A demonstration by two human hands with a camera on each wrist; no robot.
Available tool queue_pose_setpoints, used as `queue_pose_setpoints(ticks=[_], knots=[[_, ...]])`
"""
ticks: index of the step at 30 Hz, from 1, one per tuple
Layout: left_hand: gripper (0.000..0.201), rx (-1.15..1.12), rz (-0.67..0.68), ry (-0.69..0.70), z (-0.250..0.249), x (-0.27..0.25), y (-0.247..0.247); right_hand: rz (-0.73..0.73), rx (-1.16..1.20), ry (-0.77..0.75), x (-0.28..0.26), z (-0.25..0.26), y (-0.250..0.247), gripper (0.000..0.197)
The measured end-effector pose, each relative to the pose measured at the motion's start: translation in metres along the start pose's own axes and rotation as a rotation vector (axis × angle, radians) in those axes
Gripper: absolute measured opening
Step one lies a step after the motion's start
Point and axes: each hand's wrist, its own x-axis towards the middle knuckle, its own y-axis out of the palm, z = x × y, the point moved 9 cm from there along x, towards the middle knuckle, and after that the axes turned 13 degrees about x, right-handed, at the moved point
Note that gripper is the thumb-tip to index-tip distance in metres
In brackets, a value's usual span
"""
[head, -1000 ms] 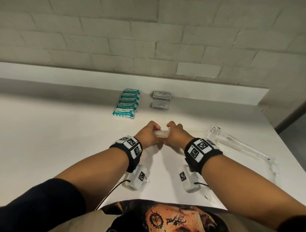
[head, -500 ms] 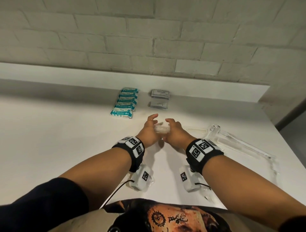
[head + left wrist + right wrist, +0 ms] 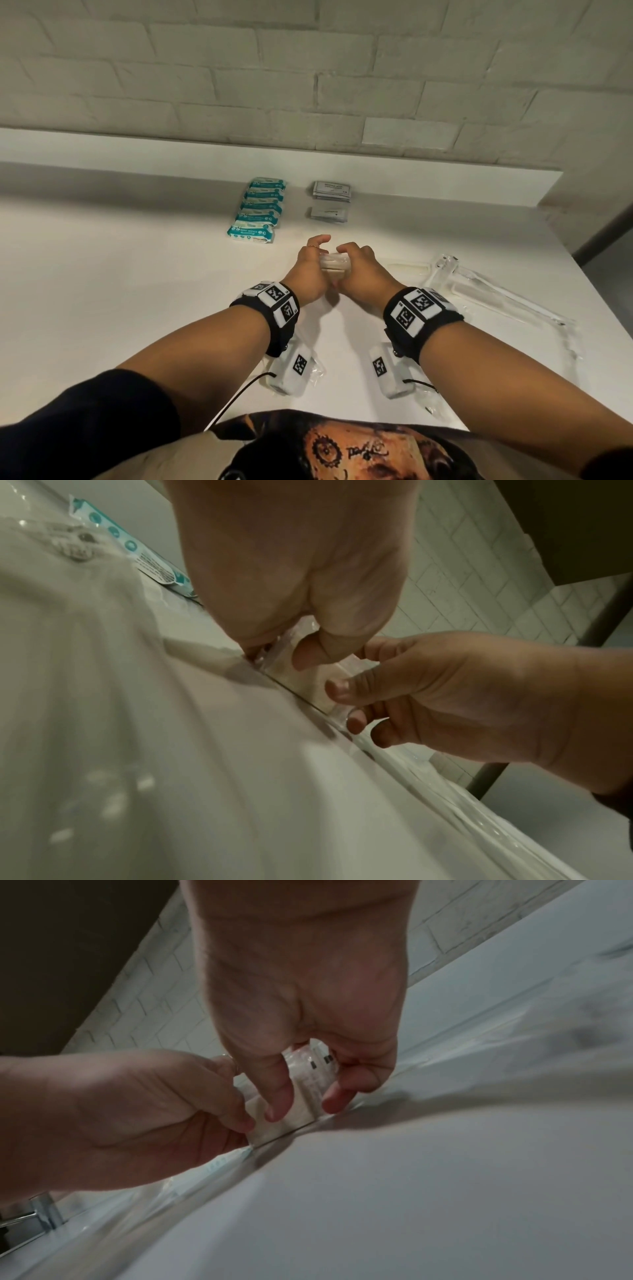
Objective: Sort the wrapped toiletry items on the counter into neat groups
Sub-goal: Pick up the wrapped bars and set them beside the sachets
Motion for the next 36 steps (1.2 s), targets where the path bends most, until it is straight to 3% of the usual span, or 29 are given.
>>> queue_pose_setpoints(ticks=[3,8,13,15,18,21,23,26,30,36], knots=[[0.071,-0.008,0.004,-0.012,0.000,-0.001,0.000,0.020,0.003,0.020,0.000,-0.001,0.005,0.062],[0.070,0.021,0.024,0.002,0.001,-0.001,0.002,0.029,-0.132,0.007,-0.003,0.005,0.007,0.033],[0.073,0.074,0.058,-0.024,0.000,0.000,0.000,0.080,-0.326,-0.039,-0.007,0.015,0.005,0.033],[0.081,0.051,0.034,-0.067,0.001,0.003,-0.009,0.054,-0.233,0.002,-0.005,0.019,0.001,0.032],[0.081,-0.070,-0.023,-0.200,0.009,0.010,-0.027,-0.057,0.106,0.082,0.005,0.026,-0.012,0.036],[0.051,-0.402,0.089,-0.259,0.005,0.013,-0.019,-0.059,0.301,0.139,0.015,0.030,-0.012,0.027],[0.036,-0.498,0.090,-0.305,0.005,0.017,-0.020,-0.104,0.406,0.177,0.022,0.028,-0.014,0.023],[0.010,-0.439,0.092,-0.340,0.007,0.023,-0.030,-0.138,0.474,0.244,0.030,0.019,-0.013,0.008],[0.012,-0.342,0.110,-0.405,0.018,0.039,-0.038,-0.133,0.507,0.355,0.045,0.009,-0.006,0.024],[0.013,-0.082,0.080,-0.459,0.043,0.069,-0.045,-0.126,0.385,0.472,0.069,0.002,0.002,0.019]])
